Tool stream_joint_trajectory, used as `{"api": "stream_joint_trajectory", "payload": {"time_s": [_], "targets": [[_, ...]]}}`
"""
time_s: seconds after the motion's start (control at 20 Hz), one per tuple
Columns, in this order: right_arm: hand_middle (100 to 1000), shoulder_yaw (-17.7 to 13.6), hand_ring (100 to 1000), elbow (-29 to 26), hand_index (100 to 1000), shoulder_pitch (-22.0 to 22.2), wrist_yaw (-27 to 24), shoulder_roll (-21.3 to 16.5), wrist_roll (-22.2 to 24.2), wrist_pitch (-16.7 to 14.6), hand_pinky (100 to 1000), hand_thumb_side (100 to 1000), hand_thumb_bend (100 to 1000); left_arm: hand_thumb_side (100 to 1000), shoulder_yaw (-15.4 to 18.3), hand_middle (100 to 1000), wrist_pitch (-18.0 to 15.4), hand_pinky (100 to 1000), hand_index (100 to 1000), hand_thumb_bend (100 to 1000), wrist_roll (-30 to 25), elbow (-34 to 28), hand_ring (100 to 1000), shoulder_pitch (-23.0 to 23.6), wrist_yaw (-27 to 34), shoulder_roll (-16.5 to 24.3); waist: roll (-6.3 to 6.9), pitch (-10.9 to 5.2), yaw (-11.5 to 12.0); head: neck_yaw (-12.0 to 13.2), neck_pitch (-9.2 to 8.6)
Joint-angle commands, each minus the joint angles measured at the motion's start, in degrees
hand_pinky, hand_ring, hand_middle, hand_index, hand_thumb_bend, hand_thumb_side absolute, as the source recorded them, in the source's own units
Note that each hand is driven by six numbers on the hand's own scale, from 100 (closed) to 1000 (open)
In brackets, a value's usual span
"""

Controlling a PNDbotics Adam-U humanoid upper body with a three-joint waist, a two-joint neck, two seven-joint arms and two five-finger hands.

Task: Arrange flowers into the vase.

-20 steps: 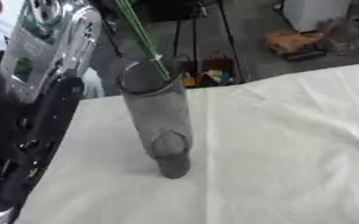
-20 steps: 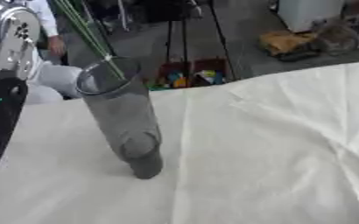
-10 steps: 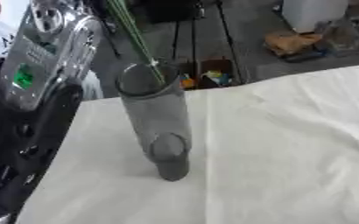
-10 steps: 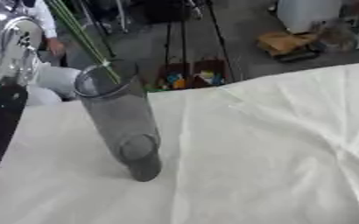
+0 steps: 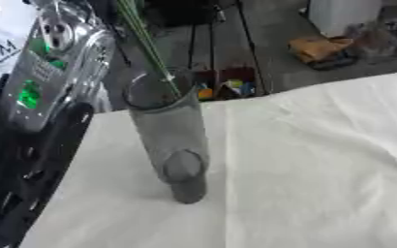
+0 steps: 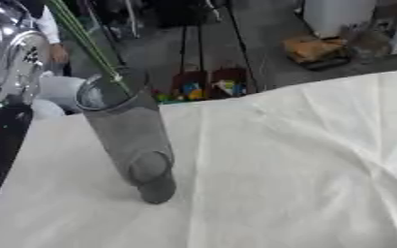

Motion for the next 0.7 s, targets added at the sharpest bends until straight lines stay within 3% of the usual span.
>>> {"api": "stream_joint_trajectory", "payload": {"time_s": [0.05, 0.7], "targets": [[626, -0.54, 729, -1.05, 740, -0.59, 0.23, -0.5, 0.26, 0.0, 604, 1000, 100, 846, 0.06, 100, -0.54, 100, 100, 100, -0.19, -0.26, 100, -0.56, -0.78, 2.06, -0.34, -1.01, -0.06, 0.27, -0.91], [625, -0.68, 729, -1.05, 740, -0.69, 0.22, -0.41, 0.15, 0.25, 604, 1000, 100, 841, -1.89, 100, -0.54, 100, 100, 100, -1.97, -0.27, 100, 0.92, -1.91, 2.89, -0.37, -0.93, 0.07, 0.14, -0.73]]}}
